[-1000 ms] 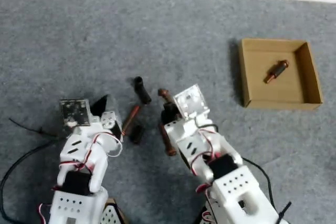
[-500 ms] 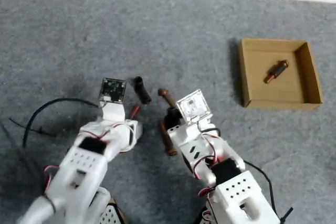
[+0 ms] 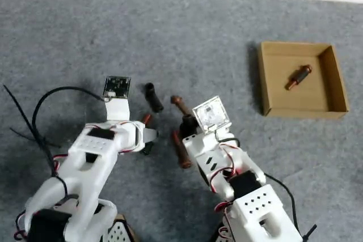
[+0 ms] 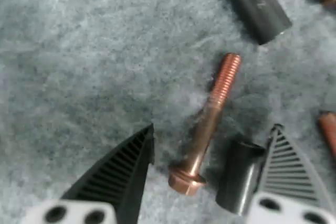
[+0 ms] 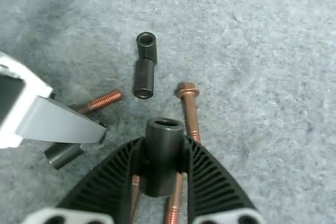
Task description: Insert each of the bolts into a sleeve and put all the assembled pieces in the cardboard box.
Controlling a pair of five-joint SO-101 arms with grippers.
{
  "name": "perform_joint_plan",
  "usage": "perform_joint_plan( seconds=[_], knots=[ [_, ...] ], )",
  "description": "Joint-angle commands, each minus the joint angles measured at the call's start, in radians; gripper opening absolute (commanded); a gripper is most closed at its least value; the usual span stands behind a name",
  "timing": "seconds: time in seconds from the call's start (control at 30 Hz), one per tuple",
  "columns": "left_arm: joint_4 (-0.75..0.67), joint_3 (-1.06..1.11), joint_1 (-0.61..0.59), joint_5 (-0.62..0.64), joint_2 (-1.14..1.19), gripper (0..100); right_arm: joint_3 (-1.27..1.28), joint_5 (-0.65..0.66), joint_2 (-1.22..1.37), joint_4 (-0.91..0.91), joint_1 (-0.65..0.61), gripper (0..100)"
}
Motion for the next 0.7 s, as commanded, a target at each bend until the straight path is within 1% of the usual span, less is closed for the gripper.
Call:
perform_joint_plan(
  seconds=[0.0,0.23,0.47,0.5,0.6,0.67],
  knots=[
    [-0.015,-0.058,-0.016,-0.014,0.048,32,-0.01,0.009,-0.024,0.007,0.012,0.5],
    [-0.011,-0.062,-0.019,-0.012,0.058,32,-0.01,0.009,-0.024,0.007,0.012,0.5],
    [-0.012,-0.107,0.013,-0.005,0.058,32,-0.008,0.009,-0.019,0.007,0.012,0.5],
    [-0.017,-0.113,0.012,0.009,0.058,32,0.001,0.009,-0.021,0.005,0.012,0.5],
    [-0.017,-0.153,0.005,0.103,0.058,32,0.024,0.009,-0.024,0.002,0.012,0.5],
    [-0.012,-0.171,0.005,0.129,0.058,32,0.03,0.009,-0.024,0.002,0.012,0.5]
  ],
)
